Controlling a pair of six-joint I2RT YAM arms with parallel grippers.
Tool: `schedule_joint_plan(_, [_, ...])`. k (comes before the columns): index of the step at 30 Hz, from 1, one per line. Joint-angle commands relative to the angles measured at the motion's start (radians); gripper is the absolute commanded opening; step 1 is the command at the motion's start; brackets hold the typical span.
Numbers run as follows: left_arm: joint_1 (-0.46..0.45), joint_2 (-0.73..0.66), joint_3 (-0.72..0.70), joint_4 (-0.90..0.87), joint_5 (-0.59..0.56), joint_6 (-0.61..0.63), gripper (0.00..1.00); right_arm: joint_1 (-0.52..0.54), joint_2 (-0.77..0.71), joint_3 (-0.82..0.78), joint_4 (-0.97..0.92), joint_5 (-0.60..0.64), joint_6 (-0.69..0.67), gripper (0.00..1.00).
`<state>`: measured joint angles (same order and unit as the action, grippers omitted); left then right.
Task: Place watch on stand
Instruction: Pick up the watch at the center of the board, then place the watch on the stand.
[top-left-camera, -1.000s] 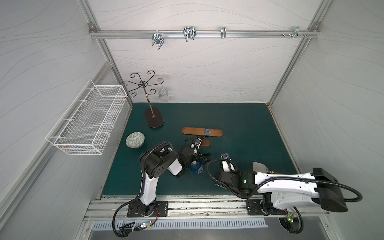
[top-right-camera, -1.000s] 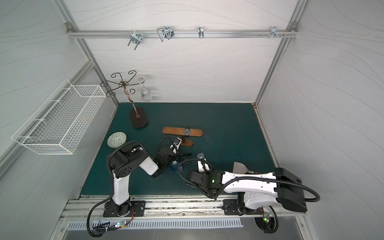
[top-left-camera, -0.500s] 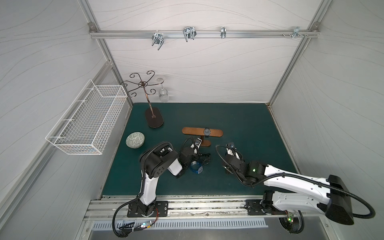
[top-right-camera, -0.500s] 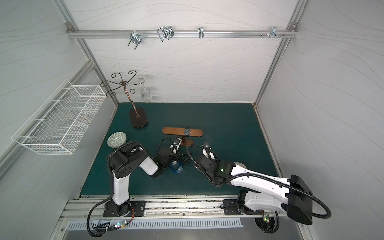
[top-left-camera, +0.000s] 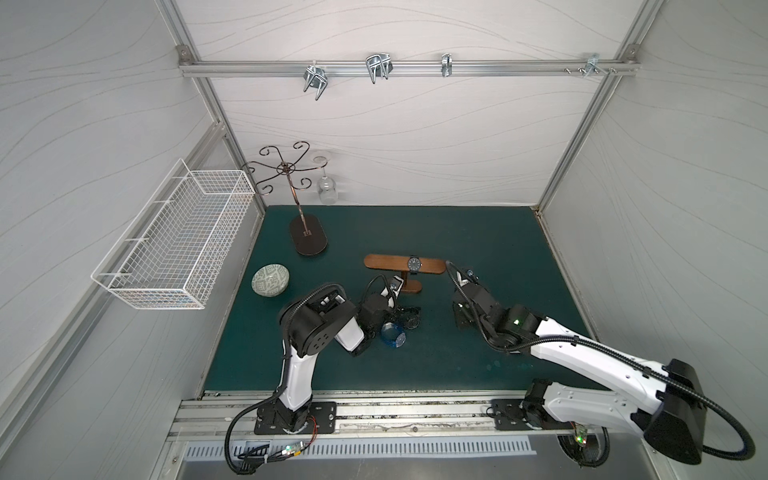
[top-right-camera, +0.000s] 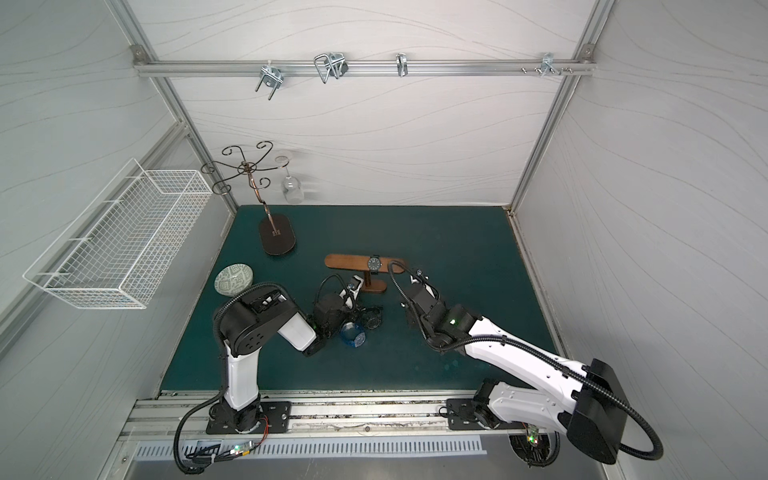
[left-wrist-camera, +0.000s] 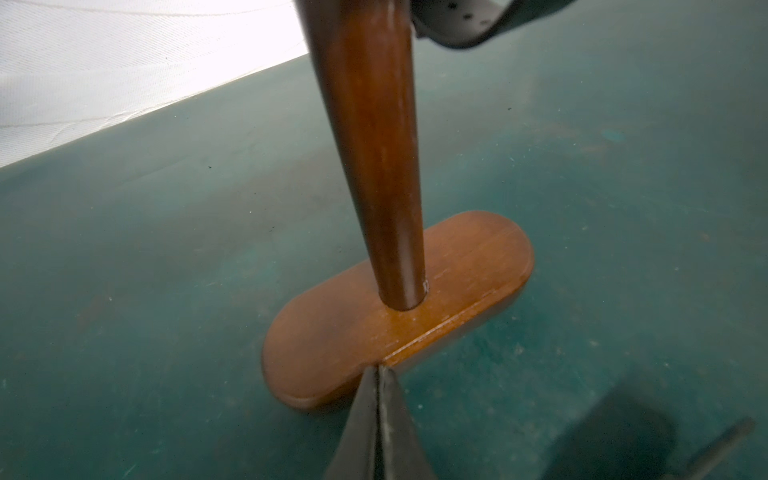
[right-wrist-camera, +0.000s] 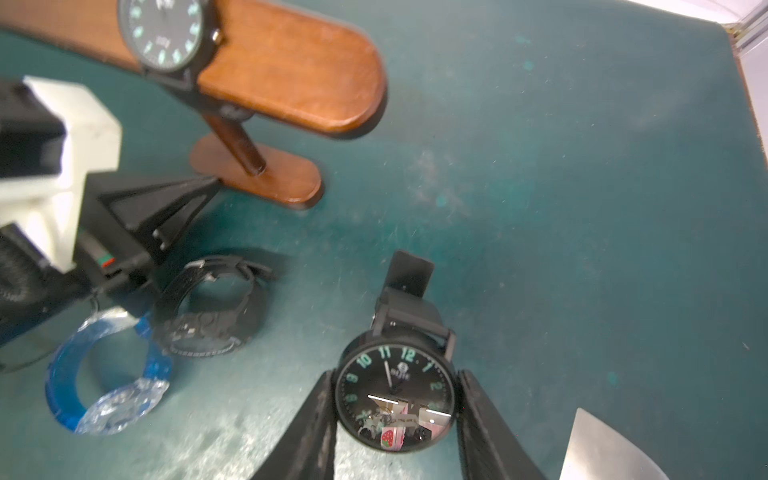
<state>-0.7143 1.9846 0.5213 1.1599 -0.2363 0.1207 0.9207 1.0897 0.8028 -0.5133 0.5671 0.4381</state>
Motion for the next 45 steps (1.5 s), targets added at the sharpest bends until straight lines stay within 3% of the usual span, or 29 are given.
schedule_joint_plan(1, [-0.002,-0.008,-0.015,0.001,-0.005,0.020,0.07,-0.041,-0.002,0.030,0.039,-0.041,-0.066,0.36])
schedule_joint_plan(30, [-0.002,-0.023,-0.022,0.010,-0.004,0.014,0.07,-0.204,0.185,0.159,0.171,-0.134,-0.206,0.35])
schedule_joint_plan(45, [-0.003,-0.023,-0.020,0.011,0.001,0.014,0.07,-0.210,0.245,0.200,0.221,-0.114,-0.243,0.33])
